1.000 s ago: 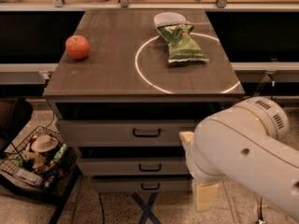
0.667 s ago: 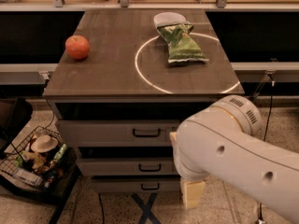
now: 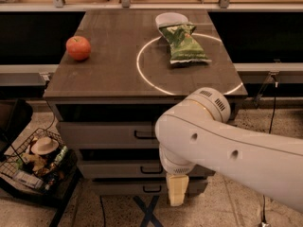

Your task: Open top drawer

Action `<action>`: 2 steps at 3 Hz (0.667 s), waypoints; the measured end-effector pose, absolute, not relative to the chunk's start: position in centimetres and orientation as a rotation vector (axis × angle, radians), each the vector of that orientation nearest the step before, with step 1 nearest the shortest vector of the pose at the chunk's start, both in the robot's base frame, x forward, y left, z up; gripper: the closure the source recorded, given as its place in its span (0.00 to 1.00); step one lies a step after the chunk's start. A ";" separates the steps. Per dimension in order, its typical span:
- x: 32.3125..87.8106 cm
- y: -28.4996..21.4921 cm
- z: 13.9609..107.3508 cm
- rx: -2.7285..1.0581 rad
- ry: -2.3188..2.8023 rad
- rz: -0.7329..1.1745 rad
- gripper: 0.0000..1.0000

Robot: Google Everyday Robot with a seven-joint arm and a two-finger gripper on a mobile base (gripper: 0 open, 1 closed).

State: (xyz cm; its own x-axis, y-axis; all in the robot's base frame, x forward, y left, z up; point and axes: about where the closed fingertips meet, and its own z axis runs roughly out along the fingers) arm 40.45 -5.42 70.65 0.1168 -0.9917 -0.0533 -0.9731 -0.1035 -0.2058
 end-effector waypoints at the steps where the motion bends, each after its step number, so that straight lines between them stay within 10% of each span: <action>1: 41.1 -4.6 70.5 -2.179 2.016 -0.149 0.00; 2: 41.3 -4.3 70.3 -2.164 2.029 -0.143 0.00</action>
Offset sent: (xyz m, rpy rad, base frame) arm 0.0063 0.0078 -0.0016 -0.0122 0.0126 -0.0303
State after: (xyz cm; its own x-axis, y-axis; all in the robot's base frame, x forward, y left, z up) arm 41.31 -4.29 70.30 0.0688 -0.9965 -0.0469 -0.9802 -0.0587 -0.1893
